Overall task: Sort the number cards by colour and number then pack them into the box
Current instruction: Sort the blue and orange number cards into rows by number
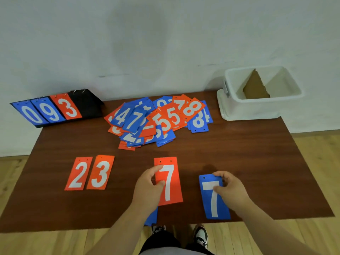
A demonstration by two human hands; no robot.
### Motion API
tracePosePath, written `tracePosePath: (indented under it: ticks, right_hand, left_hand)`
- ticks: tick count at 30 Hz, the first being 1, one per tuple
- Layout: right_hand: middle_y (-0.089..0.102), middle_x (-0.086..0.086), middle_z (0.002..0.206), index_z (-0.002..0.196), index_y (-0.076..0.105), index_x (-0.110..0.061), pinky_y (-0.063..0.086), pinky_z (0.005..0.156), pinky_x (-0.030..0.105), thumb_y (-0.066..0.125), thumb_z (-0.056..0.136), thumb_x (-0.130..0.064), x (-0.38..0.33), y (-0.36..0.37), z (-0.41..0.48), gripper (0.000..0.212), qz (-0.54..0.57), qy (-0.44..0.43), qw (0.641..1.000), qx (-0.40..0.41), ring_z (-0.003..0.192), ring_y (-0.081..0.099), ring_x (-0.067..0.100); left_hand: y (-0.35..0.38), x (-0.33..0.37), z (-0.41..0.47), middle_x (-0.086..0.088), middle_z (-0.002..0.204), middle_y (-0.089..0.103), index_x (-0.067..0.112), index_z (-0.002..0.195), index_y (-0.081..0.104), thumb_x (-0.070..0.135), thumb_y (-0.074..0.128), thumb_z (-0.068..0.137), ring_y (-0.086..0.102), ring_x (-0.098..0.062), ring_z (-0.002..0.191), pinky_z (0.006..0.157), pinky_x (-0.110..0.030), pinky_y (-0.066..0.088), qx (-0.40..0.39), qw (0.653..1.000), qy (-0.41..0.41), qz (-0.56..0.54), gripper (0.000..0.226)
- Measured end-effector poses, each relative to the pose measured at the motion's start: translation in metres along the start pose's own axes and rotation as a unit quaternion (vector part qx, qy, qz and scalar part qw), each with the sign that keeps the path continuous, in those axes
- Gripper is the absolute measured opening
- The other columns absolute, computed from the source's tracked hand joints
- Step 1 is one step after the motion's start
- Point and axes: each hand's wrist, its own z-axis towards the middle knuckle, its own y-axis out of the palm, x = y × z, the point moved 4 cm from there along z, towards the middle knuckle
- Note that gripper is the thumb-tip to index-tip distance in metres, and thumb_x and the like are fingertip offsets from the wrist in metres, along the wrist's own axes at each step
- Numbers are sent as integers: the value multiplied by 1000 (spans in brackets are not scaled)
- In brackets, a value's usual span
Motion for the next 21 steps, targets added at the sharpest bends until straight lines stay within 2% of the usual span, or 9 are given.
tracePosePath:
  ticks: [2, 4, 6, 9, 10, 12, 15, 18, 21]
  right_hand:
    - [67, -10, 107, 118, 57, -35, 63, 70, 38, 69, 94, -14, 9, 9, 3, 34, -22, 1, 1000, -19, 84, 71, 14]
    - [64, -9, 112, 119, 54, -36, 62, 74, 38, 69, 94, -15, 14, 21, 4, 36, -47, -15, 998, -29, 89, 68, 12]
    - [64, -6, 114, 125, 55, -33, 59, 71, 32, 66, 96, -14, 15, 32, 5, 37, -62, -38, 997, -31, 86, 66, 9]
    - [62, -6, 115, 134, 54, -29, 49, 57, 23, 61, 100, -16, 15, 44, 8, 37, -106, -64, 992, -26, 70, 60, 7]
    - [59, -6, 122, 135, 55, -28, 51, 62, 23, 61, 100, -16, 15, 46, 9, 37, -123, -72, 990, -21, 76, 61, 7]
    - [51, -5, 136, 134, 56, -25, 52, 83, 26, 61, 99, -17, 15, 50, 9, 36, -163, -87, 983, -5, 104, 61, 12]
    - [42, -2, 138, 129, 59, -26, 48, 102, 33, 67, 95, -25, 13, 49, 7, 35, -260, -103, 959, 40, 126, 45, 19]
    - [43, -4, 133, 118, 61, -32, 50, 94, 30, 72, 90, -31, 5, 46, 7, 30, -280, -87, 955, 45, 119, 46, 16]
    - [60, -10, 115, 103, 64, -34, 48, 70, 19, 73, 91, -30, -25, 46, 10, 15, -91, -68, 993, -19, 91, 59, 3]
  left_hand:
    - [6, 2, -3, 15, 134, 53, 49, 125, 62, 7, 68, 91, 55, -9, 123, 103, -39, 54, 4, 1000, -9, -3, 55]
    - [9, 1, -4, 14, 134, 56, 58, 116, 63, 7, 69, 89, 58, -9, 120, 100, -39, 56, 18, 1000, -13, -15, 57]
    - [10, -1, -5, 15, 132, 53, 50, 127, 62, 8, 67, 93, 57, -5, 113, 91, -30, 58, 20, 999, -22, -11, 55]
    - [5, -7, -4, 10, 128, 52, 39, 137, 59, 8, 65, 97, 60, -3, 94, 65, -13, 55, 33, 999, -42, -8, 50]
    - [3, -9, -4, 9, 128, 51, 39, 137, 58, 9, 64, 98, 60, -3, 92, 61, -12, 54, 35, 998, -46, -2, 50]
    - [-1, -12, -5, 9, 131, 50, 40, 139, 56, 12, 64, 98, 61, -7, 97, 60, -12, 54, 38, 998, -54, 7, 50]
    - [-7, -15, -4, 10, 132, 49, 40, 139, 55, 13, 64, 99, 61, -12, 105, 63, -15, 57, 38, 997, -63, -4, 50]
    - [-7, -17, -2, 11, 130, 46, 41, 139, 53, 14, 64, 99, 60, -12, 105, 64, -16, 58, 29, 997, -74, -6, 50]
    - [-4, -14, 4, 11, 128, 45, 42, 139, 52, 13, 65, 99, 60, -10, 100, 64, -17, 59, 13, 997, -78, -10, 51]
